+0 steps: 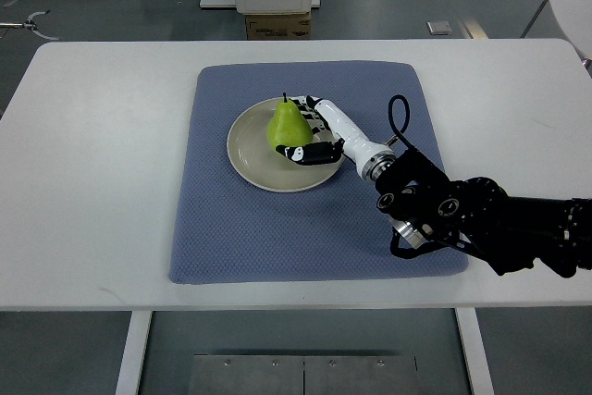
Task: Place pear on plate with right hand
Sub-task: 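Lift the pear and carry it over the cream plate with the right hand, then lower the pear onto the plate and open the right hand's fingers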
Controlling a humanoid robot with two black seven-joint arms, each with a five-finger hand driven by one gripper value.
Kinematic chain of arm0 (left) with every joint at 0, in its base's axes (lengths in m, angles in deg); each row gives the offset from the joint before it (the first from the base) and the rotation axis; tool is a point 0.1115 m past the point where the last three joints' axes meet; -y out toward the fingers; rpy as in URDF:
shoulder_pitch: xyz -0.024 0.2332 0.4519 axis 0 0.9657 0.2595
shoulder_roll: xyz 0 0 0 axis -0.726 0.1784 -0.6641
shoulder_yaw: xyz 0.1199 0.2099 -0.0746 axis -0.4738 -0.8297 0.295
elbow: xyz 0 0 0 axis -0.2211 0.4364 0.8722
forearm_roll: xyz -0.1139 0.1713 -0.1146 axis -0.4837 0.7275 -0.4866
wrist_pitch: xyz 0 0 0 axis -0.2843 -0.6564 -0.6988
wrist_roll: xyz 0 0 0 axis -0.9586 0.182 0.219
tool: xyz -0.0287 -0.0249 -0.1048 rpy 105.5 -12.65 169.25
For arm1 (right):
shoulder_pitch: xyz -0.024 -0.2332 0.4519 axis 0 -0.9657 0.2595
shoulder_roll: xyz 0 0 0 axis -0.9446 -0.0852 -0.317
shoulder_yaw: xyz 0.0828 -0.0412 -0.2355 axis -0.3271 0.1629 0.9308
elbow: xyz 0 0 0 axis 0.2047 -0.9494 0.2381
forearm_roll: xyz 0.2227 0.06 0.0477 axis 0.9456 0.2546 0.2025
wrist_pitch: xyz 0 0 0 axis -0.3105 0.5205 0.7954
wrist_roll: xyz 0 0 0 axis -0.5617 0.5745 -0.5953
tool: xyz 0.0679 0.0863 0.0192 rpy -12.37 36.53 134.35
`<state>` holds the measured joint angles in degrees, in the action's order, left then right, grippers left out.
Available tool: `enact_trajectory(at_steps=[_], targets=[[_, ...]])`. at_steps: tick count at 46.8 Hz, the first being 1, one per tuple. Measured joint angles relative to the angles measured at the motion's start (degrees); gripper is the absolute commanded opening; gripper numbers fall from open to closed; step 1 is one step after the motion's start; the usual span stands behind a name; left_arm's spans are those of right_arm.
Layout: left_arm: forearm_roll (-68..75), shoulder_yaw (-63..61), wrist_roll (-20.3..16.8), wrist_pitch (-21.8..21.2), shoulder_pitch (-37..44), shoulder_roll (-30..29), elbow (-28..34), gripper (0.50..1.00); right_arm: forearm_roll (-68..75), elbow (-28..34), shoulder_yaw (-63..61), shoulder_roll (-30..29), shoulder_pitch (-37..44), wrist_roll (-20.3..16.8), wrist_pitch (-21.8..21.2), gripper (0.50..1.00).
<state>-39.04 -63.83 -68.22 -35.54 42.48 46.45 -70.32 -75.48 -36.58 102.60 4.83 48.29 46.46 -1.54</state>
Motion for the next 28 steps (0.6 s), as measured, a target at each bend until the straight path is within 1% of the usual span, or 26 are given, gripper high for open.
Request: enact_trajectory(at_steps=[10,15,18,28], targets=[[0.0,0.0,0.01,0.0,0.0,0.0,0.0,1.0,-0.55,-0.35,1.42,0.0,-0.04,0.0,0.58,0.504],[0.0,0.0,0.01,0.0,0.0,0.0,0.0,1.0,-0.63,-0.33,1.44,0.0,0.1,0.04,1.28,0.56],[0.0,0.0,0.01,0.0,0.0,0.0,0.0,1.0,-0.68,-0.29,1.51,0.0,0.19,0.04,1.33,0.583],[0.0,0.0,0.0,0.0,0.0,0.0,0.0,1.0,-0.73,-0.14,1.52,0.0,0.2,0.04,1.48,0.719]])
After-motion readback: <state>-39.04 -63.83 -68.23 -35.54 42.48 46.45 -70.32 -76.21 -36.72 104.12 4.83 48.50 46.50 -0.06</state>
